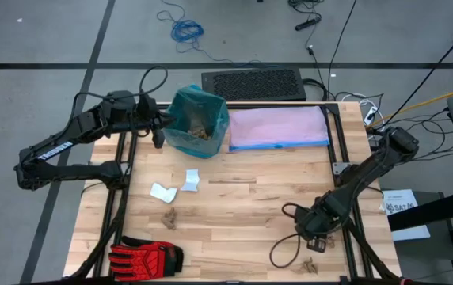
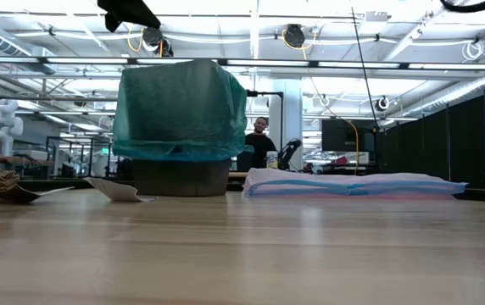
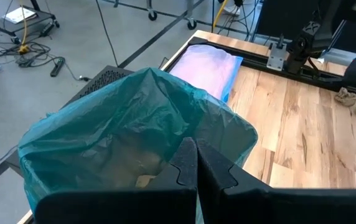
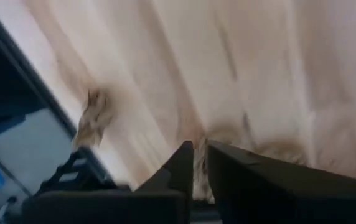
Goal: Place trash/remove bag and relplace
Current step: Put the brown napkin into the trash bin
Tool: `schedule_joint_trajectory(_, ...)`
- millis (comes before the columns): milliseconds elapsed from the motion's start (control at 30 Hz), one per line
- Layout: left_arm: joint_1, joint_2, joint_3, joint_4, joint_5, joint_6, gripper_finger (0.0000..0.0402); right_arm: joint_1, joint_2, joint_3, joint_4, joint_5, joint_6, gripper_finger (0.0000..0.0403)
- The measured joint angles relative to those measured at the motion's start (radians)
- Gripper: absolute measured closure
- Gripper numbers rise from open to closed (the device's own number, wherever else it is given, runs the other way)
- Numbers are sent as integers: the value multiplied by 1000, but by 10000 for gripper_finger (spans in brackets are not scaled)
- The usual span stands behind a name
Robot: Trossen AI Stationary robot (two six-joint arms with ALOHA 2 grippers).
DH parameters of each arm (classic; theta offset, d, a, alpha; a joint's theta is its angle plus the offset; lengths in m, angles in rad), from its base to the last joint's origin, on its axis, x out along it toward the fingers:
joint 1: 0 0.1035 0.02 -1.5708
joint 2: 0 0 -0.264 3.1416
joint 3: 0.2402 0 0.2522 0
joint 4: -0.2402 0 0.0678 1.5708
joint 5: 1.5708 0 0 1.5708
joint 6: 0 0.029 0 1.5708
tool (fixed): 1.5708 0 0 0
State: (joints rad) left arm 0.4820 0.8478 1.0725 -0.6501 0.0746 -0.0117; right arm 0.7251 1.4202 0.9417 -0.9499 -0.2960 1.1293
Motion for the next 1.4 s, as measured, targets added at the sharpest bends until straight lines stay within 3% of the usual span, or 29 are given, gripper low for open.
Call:
schedule_joint_trajectory(400,0,0,0,-19,0,0,402,135,93,0,7,-56,228,216)
schedule_joint_trajectory(633,0,0,0,-20,0,0,402,180,209,0,14,-74,215,181)
schedule_joint_trajectory(800,0,0,0,-21,0,0,402,158,319,0,74,-75,124,233)
schedule_joint_trajectory(1000,0,0,0,-26,0,0,402,83,353,2,82,-100,-6,380)
schedule_joint_trajectory(1167,0,0,0,-26,0,-1,402,0,279,-2,53,66,-66,390)
schedule_joint_trajectory(1400,0,0,0,-15,-3,23,402,-189,75,-2,85,362,-179,400)
